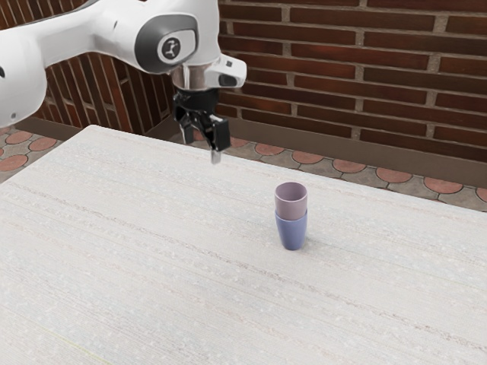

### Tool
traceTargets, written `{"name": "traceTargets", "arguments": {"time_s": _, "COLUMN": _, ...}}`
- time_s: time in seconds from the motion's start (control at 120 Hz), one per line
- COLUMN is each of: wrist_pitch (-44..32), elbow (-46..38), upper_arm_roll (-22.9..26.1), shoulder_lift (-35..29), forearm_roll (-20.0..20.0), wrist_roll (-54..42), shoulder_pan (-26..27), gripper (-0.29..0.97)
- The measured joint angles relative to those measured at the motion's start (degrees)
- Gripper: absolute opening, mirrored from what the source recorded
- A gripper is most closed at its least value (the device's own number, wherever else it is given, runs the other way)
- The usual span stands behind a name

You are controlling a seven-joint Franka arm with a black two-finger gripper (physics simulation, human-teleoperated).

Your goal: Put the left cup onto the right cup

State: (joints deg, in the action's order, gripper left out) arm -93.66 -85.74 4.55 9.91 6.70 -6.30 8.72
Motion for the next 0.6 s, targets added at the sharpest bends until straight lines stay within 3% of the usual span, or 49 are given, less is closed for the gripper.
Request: {"name": "traceTargets", "arguments": {"time_s": 0.6, "wrist_pitch": 2.44, "elbow": -1.1, "upper_arm_roll": 1.69, "shoulder_lift": -2.51, "forearm_roll": -0.02, "wrist_roll": 4.4, "shoulder_pan": -4.17, "gripper": 0.68}}
